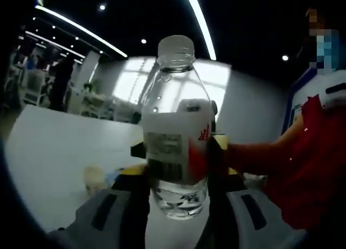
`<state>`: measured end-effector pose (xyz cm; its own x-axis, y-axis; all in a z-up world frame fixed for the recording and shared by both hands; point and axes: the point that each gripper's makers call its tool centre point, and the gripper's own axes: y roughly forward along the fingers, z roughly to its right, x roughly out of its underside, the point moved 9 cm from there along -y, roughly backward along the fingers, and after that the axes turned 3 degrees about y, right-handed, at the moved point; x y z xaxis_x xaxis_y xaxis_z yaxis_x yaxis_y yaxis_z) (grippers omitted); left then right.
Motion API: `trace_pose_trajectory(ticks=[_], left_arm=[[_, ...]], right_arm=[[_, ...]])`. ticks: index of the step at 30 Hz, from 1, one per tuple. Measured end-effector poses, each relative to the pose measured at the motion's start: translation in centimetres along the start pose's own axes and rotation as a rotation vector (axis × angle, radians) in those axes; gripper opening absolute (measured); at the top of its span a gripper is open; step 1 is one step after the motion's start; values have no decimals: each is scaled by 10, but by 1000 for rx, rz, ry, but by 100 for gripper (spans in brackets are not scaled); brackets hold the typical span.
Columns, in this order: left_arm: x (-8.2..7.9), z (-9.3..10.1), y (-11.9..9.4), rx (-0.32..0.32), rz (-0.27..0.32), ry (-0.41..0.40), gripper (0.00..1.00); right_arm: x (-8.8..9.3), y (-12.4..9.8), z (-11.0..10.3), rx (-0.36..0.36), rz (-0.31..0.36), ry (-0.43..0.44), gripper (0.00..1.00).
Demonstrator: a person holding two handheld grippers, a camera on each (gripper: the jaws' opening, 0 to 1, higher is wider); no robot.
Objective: Arrange the tabletop items into an orderly group along one side of the table until the central work area is clear of visible clutter.
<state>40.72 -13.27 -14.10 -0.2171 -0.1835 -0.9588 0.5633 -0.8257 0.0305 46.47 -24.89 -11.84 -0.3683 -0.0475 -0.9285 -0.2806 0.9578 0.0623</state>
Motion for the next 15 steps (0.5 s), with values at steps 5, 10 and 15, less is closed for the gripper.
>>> trace_pose_trajectory(ticks=[5,10,15], left_arm=[[0,0,1,4,-6,5,39],[-4,2,3,4,-3,10,38],[-3,2,2,-2,-15,11,38]], right_arm=[[-2,0,-2,6,-21,-15,41],[-6,0,-4,12,-28,-30,41],[-16,-3,-5,22,-8,-57,41]])
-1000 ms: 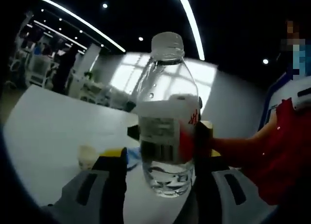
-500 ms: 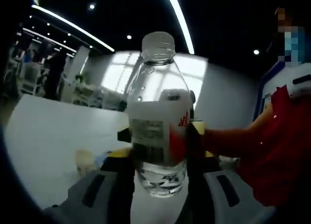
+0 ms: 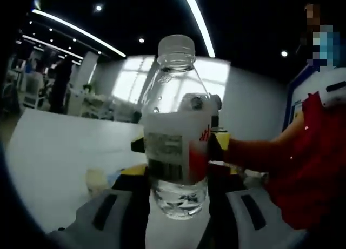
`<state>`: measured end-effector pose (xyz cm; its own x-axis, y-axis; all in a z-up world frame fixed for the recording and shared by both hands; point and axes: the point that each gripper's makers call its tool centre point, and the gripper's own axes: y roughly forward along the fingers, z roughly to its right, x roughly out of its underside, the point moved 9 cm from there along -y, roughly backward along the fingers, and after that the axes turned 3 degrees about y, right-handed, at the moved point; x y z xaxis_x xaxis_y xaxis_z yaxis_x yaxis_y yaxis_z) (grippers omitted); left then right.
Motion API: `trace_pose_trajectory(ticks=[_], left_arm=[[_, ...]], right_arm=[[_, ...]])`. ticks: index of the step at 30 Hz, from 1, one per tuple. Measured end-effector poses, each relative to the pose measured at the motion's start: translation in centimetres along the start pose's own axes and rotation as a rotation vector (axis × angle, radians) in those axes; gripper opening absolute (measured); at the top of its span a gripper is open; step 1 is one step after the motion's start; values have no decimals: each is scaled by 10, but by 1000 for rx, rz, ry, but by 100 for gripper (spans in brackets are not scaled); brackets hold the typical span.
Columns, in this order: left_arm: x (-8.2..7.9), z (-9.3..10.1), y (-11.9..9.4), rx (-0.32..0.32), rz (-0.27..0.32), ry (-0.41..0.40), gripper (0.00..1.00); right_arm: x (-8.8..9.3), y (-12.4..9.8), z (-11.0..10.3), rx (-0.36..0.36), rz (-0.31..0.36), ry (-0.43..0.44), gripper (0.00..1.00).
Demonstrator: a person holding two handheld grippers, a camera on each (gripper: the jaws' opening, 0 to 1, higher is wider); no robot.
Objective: Arrange the tabletop items into an orderly group along one side of the table until the central work area is clear of visible clutter.
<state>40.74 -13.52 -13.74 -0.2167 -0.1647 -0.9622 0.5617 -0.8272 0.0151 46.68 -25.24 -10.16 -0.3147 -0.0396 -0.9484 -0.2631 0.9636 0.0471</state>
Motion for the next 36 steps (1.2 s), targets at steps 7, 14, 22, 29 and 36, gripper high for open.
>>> trace_pose_trajectory(ticks=[7,14,22,29,36], left_arm=[[8,2,1,2,-46,24,38],[14,-1,2,10,-84,39,38],[11,-11,-2,0,-93,73,38],[11,-31,-6,-23,-162,158,38],[15,-48,-8,-37,-198,155,38]], right_arm=[[-13,-4,-3,6,-13,-31,40],[-20,-5,0,9,-60,-41,40],[-26,5,9,4,-96,-27,40],[-24,18,19,-12,-140,-63,40],[-20,26,36,-9,-173,-63,41]])
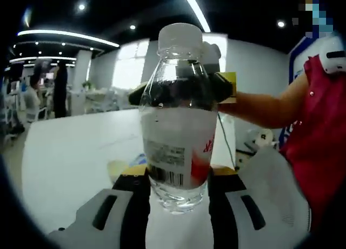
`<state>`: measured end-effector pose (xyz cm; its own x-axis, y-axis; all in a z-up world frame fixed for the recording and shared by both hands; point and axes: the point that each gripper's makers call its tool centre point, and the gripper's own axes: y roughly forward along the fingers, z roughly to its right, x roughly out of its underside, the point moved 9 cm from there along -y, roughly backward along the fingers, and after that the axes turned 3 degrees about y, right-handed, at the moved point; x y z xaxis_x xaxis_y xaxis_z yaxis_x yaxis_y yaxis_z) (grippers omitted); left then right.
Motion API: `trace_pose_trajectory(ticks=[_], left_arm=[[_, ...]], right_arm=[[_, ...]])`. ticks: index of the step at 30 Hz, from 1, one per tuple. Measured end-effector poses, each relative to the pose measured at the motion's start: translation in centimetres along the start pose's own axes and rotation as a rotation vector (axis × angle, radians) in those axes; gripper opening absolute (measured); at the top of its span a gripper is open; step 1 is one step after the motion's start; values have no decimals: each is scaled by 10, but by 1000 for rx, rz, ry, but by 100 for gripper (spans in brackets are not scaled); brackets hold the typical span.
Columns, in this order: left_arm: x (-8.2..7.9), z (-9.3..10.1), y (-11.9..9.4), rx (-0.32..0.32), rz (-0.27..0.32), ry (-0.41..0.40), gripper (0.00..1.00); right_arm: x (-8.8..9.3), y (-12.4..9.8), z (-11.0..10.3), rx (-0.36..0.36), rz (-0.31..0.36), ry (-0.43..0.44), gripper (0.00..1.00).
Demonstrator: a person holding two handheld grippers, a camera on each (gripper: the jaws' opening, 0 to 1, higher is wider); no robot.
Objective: Arrange the tabletop items into an orderly group along one side of the table until the central work area is clear of visible clutter.
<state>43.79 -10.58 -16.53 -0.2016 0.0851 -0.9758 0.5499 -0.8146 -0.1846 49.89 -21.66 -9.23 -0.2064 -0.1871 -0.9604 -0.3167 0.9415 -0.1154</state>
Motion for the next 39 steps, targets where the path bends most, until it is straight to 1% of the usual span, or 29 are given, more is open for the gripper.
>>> trace_pose_trajectory(ticks=[2,4,7,11,14,15,16,17,19,21,26,30,33,39], left_arm=[[4,-5,1,0,-14,0,38],[7,-11,2,-3,-22,-8,38],[8,-18,1,-10,-23,-7,38],[9,-36,2,-21,-39,19,38],[12,-55,5,-18,-68,57,39],[13,-63,8,-12,-81,69,39],[15,-68,10,-8,-90,69,39],[18,-75,13,2,-108,70,39],[22,-85,18,5,-135,104,39],[26,-92,22,13,-137,101,39],[42,-117,35,26,-129,99,39],[60,-137,48,25,-163,78,39],[75,-153,55,28,-169,65,39],[92,-172,64,38,-206,75,39]], right_arm=[[3,2,6,2,-21,-13,41],[5,4,13,1,-26,-4,40],[6,6,22,-3,-10,-17,39],[8,10,37,-2,10,-32,38],[12,10,56,-1,23,-48,37],[15,10,65,1,28,-41,37],[16,9,68,3,29,-40,37],[19,9,75,8,30,-36,37],[24,9,82,11,27,-45,37],[29,8,92,18,23,-48,37],[42,6,120,36,27,-31,36],[59,11,142,51,6,-28,36],[72,12,160,64,-4,-13,36],[89,17,180,86,-26,-31,37]])
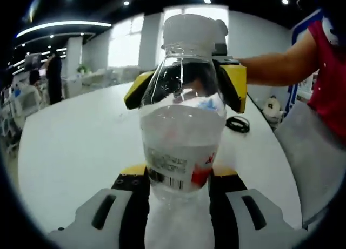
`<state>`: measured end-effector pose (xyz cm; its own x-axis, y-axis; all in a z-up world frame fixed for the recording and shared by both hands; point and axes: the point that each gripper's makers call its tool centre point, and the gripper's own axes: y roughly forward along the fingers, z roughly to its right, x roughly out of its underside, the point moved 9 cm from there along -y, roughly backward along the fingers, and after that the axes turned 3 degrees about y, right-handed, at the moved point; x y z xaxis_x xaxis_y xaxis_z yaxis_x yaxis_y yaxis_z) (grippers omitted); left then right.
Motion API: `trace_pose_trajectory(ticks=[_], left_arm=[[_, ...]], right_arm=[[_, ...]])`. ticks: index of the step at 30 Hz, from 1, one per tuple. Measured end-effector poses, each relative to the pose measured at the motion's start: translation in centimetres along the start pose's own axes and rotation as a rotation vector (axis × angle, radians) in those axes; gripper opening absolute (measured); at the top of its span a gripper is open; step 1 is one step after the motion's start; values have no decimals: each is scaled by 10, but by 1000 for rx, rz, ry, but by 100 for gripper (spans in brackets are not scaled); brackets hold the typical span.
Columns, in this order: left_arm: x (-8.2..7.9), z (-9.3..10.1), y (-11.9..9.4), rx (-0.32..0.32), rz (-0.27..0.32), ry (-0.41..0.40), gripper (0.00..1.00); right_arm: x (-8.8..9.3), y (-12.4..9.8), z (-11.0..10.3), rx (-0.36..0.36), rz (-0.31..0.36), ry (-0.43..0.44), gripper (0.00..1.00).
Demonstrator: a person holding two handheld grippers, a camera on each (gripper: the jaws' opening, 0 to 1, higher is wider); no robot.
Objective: Arrange the tabletop items into an orderly group along one side of the table until the central work area is clear of visible clutter.
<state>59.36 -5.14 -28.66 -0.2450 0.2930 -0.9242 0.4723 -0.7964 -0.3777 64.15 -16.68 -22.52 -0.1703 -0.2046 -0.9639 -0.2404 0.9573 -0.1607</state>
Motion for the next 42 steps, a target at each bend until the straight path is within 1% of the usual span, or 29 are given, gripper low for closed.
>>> trace_pose_trajectory(ticks=[5,11,17,23,27,30,34,38,42], left_arm=[[12,-8,6,1,-27,30,39],[18,-15,11,17,-31,41,40],[26,-17,15,30,-32,48,40],[26,-19,15,44,-14,44,40],[31,-22,16,57,1,6,41],[31,-21,16,63,10,1,41],[32,-20,16,71,4,-1,41],[33,-19,16,72,-16,3,40],[34,-18,14,67,-21,-4,40]], right_arm=[[12,2,9,9,-22,-17,37],[17,3,14,20,-35,-22,37],[24,6,16,28,-62,-36,37],[23,6,17,31,-54,-33,38],[23,6,18,32,-61,-37,38],[22,7,17,36,-67,-43,38],[22,7,17,47,-71,-39,38],[21,7,17,55,-78,-36,38],[21,7,16,69,-90,-28,39]])
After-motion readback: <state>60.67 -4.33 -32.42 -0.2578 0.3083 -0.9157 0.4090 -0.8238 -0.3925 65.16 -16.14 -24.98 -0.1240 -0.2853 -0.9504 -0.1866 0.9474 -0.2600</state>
